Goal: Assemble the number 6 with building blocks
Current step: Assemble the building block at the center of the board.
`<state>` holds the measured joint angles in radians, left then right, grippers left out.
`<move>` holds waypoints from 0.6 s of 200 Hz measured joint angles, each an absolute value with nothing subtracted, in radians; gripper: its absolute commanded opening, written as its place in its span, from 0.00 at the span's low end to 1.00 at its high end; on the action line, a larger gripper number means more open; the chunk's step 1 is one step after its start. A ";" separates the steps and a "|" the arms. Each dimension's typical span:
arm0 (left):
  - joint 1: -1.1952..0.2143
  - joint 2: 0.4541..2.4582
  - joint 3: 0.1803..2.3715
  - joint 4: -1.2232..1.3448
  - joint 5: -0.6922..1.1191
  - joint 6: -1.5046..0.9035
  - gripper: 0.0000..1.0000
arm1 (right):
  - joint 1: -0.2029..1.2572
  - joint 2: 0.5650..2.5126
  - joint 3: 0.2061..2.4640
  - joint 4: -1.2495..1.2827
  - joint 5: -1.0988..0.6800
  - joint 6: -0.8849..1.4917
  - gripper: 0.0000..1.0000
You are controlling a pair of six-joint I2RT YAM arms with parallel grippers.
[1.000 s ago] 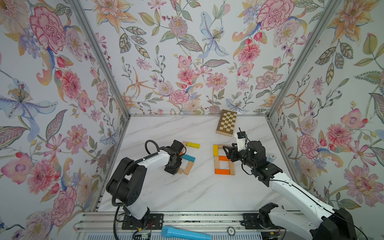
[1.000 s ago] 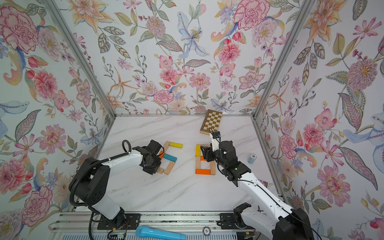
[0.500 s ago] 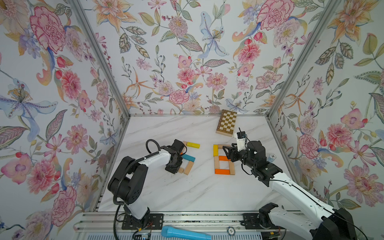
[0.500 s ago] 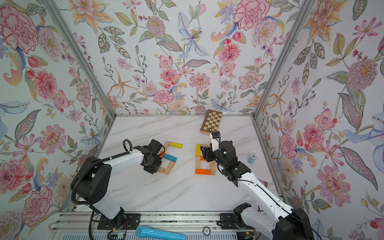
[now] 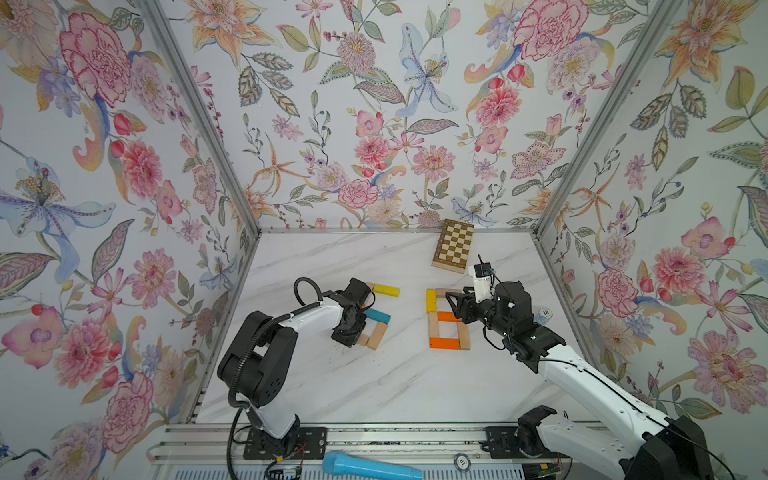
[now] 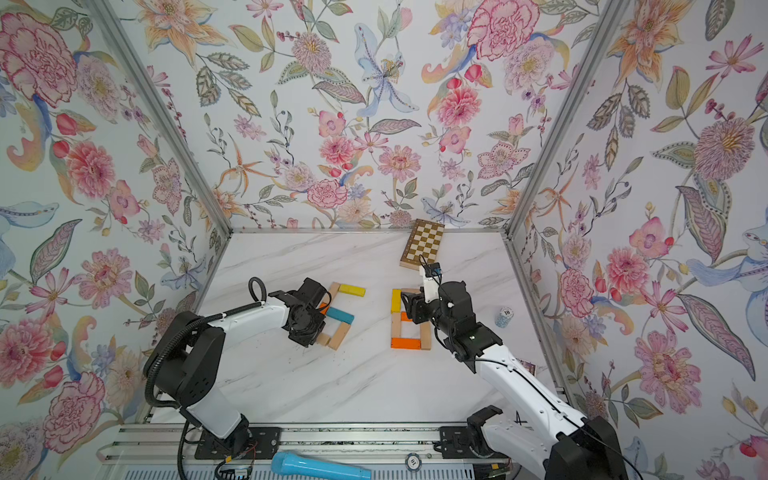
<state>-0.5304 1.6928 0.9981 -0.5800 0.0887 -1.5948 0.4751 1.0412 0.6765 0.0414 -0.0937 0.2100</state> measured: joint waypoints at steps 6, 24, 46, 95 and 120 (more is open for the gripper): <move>-0.530 1.693 0.999 -0.580 0.089 -1.593 0.39 | 0.475 1.042 0.677 0.042 -0.094 0.210 0.64; -0.530 1.693 0.999 -0.582 0.089 -1.588 0.46 | 0.475 1.044 0.677 0.042 -0.096 0.210 0.64; -0.531 1.692 1.000 -0.583 0.089 -1.583 0.52 | 0.475 1.044 0.677 0.042 -0.097 0.210 0.64; -0.533 1.659 1.000 -0.585 0.089 -1.580 0.65 | 0.475 1.045 0.677 0.042 -0.097 0.210 0.64; -0.535 1.616 1.000 -0.587 0.089 -1.568 0.72 | 0.475 1.045 0.677 0.042 -0.097 0.210 0.64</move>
